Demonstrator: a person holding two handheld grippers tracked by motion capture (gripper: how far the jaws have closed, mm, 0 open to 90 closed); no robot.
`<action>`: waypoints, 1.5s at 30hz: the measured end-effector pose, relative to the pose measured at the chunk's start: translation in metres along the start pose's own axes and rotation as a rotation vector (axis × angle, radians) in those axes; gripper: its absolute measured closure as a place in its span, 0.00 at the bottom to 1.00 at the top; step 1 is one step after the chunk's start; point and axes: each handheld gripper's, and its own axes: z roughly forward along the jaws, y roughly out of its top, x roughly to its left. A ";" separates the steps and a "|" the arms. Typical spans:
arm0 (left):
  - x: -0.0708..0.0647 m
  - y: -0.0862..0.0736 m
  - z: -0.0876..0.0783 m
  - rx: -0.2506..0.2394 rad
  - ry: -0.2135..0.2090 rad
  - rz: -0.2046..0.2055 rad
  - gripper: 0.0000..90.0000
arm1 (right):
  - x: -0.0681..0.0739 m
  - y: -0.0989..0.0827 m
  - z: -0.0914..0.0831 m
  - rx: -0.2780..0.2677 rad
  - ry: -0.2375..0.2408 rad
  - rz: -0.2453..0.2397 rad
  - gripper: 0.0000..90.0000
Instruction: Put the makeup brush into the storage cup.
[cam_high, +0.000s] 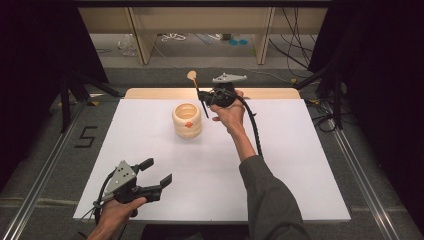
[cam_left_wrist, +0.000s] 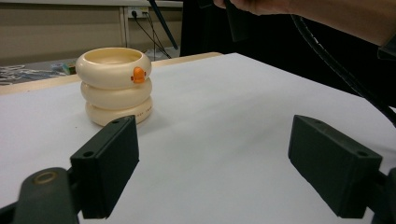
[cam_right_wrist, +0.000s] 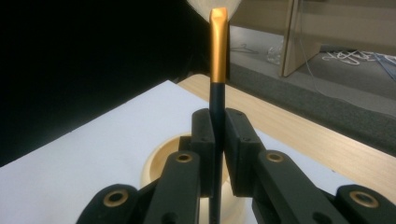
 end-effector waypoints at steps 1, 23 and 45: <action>0.000 0.000 0.000 -0.002 0.000 -0.003 0.18 | 0.000 0.000 0.002 -0.006 0.004 0.004 0.92; 0.000 0.000 -0.001 -0.004 -0.002 -0.005 0.18 | -0.004 0.001 0.021 -0.034 0.012 0.043 0.92; 0.000 0.000 -0.002 -0.007 -0.004 -0.008 0.18 | 0.000 0.007 0.038 -0.058 0.021 0.057 0.92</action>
